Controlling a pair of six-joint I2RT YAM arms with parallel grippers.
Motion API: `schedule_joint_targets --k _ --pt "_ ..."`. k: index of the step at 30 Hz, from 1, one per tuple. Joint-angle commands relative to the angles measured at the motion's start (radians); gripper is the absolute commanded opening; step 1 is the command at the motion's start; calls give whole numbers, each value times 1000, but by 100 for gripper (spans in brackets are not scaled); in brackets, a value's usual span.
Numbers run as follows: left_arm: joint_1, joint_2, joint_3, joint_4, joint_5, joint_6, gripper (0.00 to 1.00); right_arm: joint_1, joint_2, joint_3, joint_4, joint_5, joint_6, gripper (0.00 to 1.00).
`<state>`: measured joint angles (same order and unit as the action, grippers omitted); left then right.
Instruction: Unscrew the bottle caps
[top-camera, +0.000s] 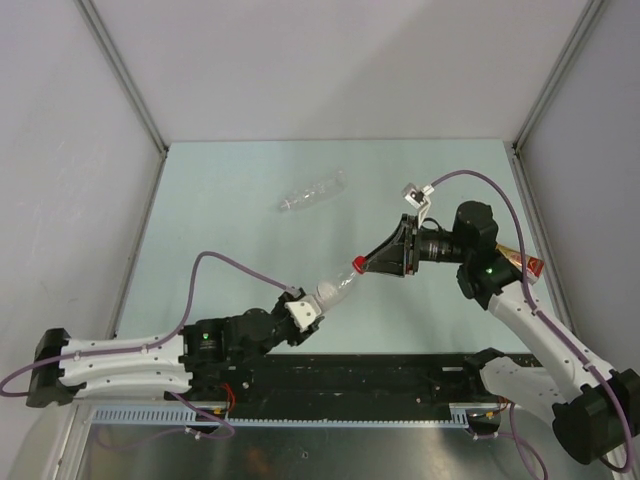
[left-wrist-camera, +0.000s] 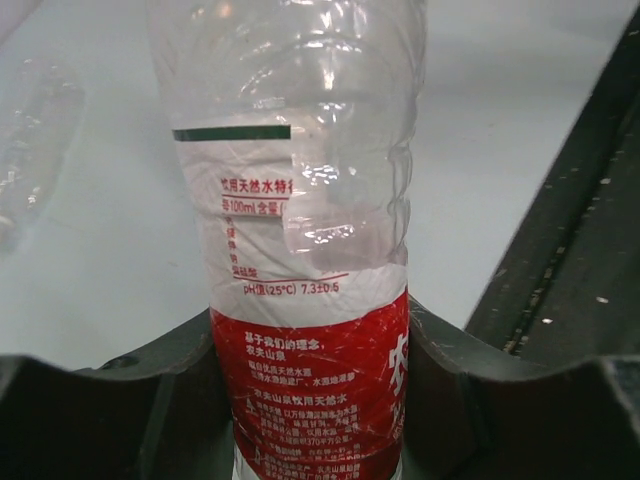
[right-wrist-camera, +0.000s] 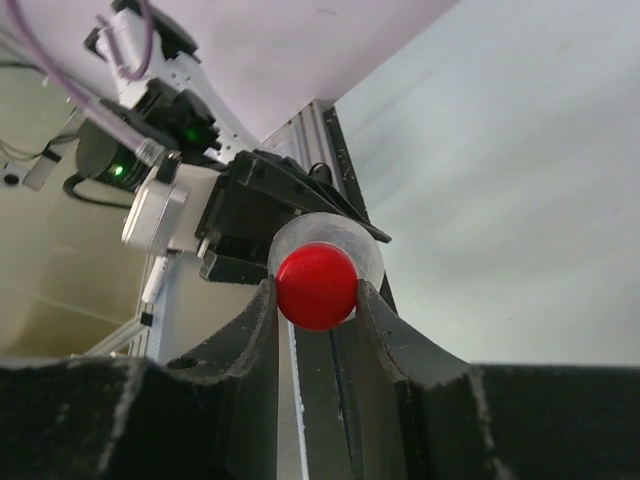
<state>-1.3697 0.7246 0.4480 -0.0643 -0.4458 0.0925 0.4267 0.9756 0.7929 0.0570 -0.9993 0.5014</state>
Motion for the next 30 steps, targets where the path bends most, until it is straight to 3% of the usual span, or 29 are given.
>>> schedule_joint_targets --k 1,7,12,22,30 --pt "-12 -81 -12 168 235 -37 9 31 -5 2 96 -59 -30 0" --pt "0 -96 -12 183 291 -70 9 77 -30 2 115 -60 -87 0" --pt "56 -97 -4 200 397 -119 1 97 -55 2 71 -44 -166 0" --pt "275 -25 61 204 871 -210 0 114 -72 2 31 -76 -229 0" --pt "348 -26 74 281 1170 -224 0 132 -86 2 94 -166 -198 0"
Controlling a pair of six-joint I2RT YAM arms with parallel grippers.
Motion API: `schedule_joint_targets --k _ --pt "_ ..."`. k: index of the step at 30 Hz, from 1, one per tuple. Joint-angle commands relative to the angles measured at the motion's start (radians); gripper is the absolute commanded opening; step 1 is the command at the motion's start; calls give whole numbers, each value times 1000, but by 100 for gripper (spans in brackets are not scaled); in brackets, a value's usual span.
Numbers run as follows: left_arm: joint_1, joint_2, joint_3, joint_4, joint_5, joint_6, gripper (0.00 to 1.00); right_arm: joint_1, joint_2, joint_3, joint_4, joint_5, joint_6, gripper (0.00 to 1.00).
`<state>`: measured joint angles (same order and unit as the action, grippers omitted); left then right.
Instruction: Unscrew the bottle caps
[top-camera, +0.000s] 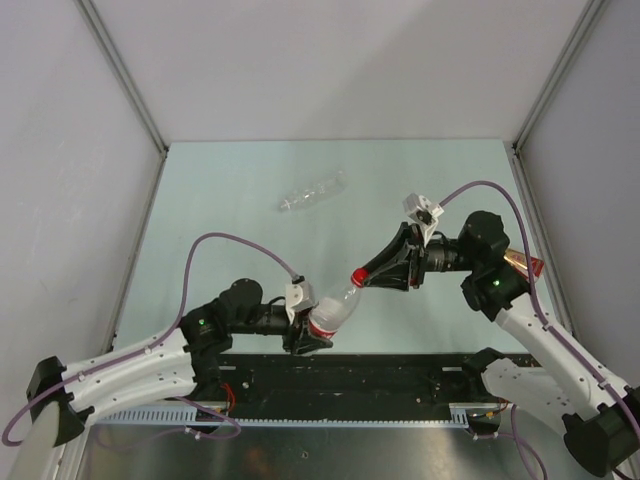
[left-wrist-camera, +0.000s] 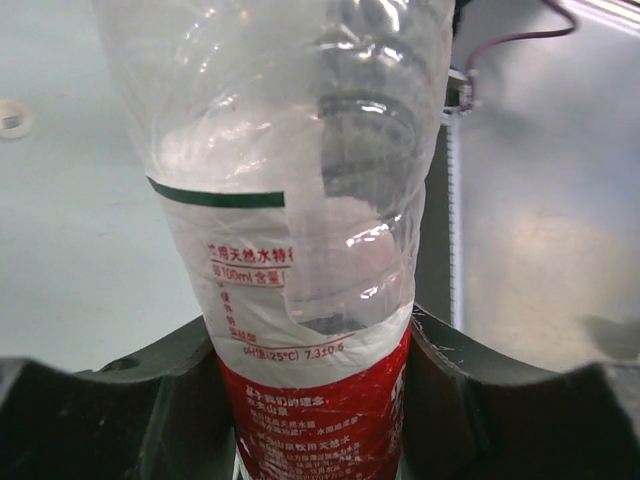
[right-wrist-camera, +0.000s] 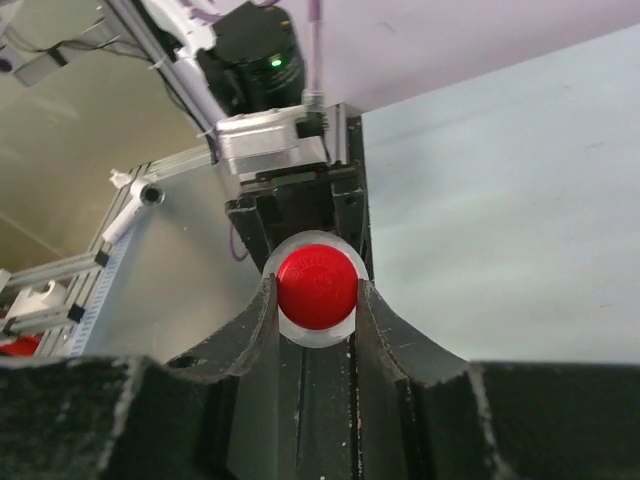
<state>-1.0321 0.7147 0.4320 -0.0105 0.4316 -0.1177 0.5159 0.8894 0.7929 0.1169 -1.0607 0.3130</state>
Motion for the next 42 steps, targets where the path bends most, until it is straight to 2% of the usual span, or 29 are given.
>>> schedule_joint_targets --k 1,12,20,23,29,32,35,42 --pt "14 -22 89 243 316 -20 0 46 -4 2 42 -112 -6 0" --pt "30 -83 79 365 453 -101 0 89 -57 2 48 -147 -69 0" --pt "30 -105 39 374 376 -124 0 97 -63 2 55 -98 -68 1" --pt "34 -119 8 362 271 -127 0 84 -64 2 34 -21 -65 24" --pt "42 -130 -18 252 68 -81 0 21 -71 2 46 69 -12 76" --pt "42 -122 -6 186 -33 -44 0 -9 -83 2 50 104 7 93" --pt "43 -112 7 144 -126 -23 0 -31 -88 2 50 131 26 99" --pt "42 -81 50 62 -335 8 0 -65 -89 3 46 226 74 99"
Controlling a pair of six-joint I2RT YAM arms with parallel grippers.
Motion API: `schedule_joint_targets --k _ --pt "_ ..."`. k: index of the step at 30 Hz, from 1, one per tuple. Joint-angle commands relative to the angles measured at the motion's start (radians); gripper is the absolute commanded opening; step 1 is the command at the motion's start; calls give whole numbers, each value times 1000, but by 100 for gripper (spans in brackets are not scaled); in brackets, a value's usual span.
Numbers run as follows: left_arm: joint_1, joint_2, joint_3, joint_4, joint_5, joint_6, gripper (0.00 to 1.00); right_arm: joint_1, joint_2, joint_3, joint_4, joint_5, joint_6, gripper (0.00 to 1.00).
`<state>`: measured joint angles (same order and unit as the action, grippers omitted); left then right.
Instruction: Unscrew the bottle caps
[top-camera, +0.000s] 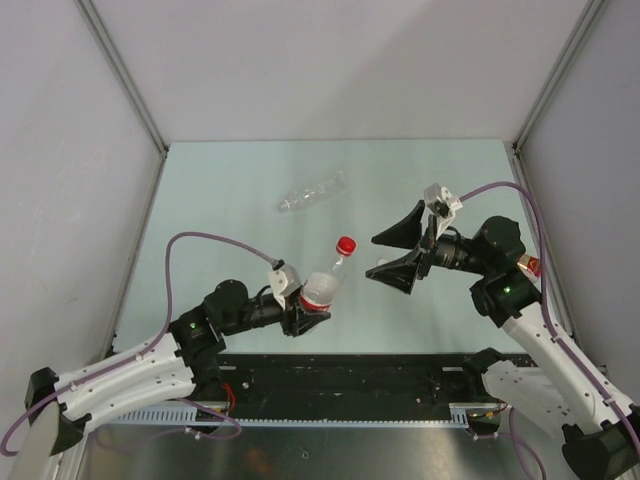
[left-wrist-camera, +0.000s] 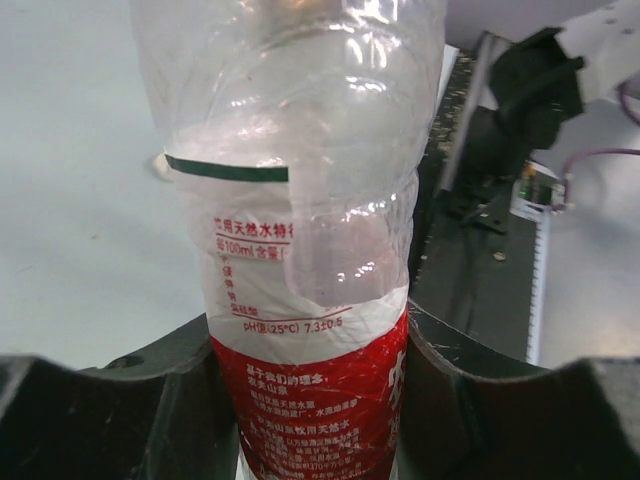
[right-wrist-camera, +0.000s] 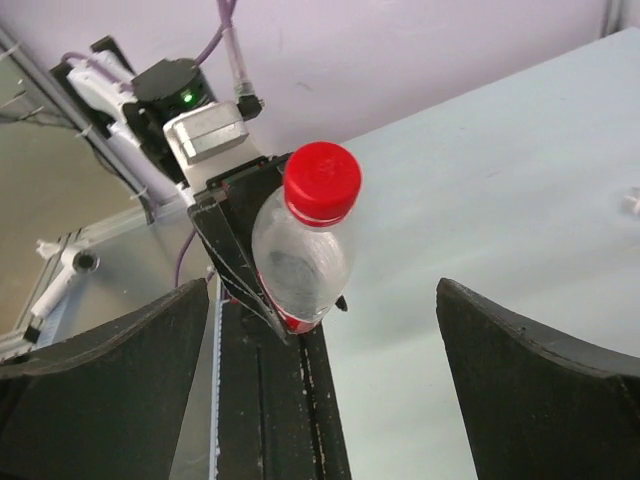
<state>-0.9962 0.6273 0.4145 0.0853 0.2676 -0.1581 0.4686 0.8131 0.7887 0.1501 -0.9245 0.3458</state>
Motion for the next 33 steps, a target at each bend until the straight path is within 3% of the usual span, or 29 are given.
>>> schedule_joint_targets --k 1,6,17,33 --pt "7 8 71 -39 -196 52 0 -24 -12 7 3 117 47 99" --pt "5 9 79 -47 -289 89 0 -76 0 7 -54 234 95 99" --pt "-65 127 122 -150 -465 142 0 -125 79 7 -80 220 177 99" --pt "-290 416 229 -347 -1042 134 0 -142 233 7 -67 197 269 99"
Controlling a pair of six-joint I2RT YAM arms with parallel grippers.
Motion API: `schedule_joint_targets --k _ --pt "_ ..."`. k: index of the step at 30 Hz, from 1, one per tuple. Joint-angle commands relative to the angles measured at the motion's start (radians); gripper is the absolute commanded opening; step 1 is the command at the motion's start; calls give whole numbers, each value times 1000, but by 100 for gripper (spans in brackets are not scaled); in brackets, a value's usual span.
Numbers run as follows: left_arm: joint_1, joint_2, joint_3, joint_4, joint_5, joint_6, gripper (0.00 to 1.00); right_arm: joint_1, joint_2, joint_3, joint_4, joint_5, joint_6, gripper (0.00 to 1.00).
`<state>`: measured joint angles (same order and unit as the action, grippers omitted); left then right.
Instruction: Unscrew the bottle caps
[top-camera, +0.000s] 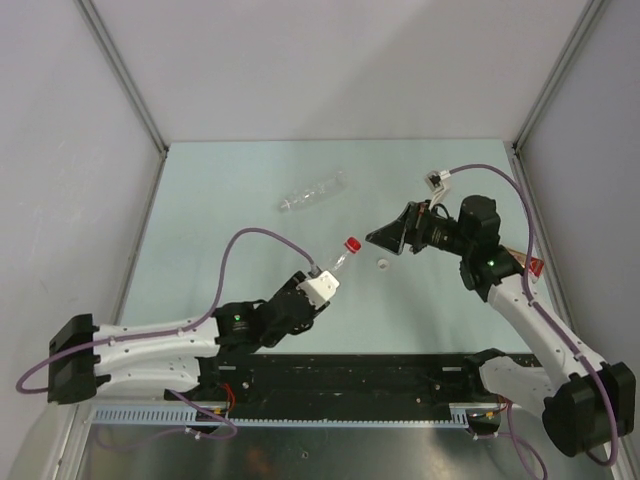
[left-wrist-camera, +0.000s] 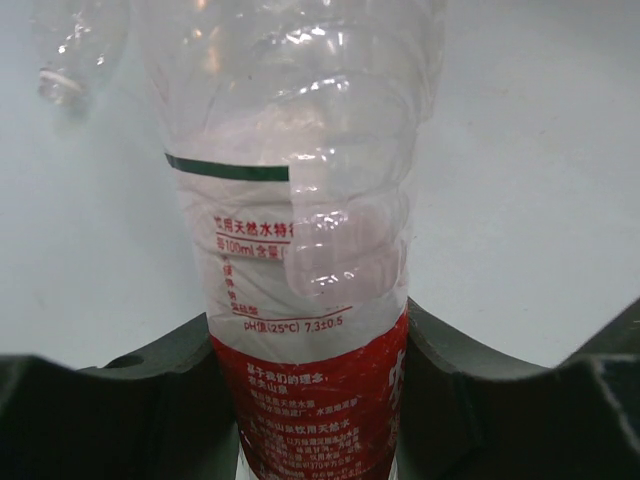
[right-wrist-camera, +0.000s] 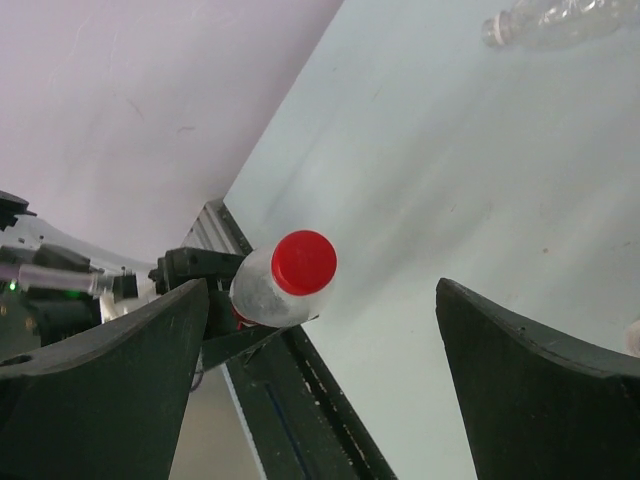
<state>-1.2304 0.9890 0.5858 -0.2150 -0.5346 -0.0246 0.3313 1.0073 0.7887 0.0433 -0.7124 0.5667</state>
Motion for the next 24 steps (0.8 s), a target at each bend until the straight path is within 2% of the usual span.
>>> schedule_joint_targets --k 1,5,12,19,24 --pt "-68 78 67 -62 -280 -9 0 -5 53 7 38 -20 54 99" --pt "-103 177 105 -122 -390 -42 0 0 93 7 24 -46 67 99" --pt "-124 290 150 -155 -431 -50 0 20 141 9 -34 -51 53 96" --pt "-130 332 170 -160 -445 -34 0 43 227 12 -57 -70 64 76" --pt "-141 337 170 -161 -462 -32 0 49 266 12 -8 -83 96 72"
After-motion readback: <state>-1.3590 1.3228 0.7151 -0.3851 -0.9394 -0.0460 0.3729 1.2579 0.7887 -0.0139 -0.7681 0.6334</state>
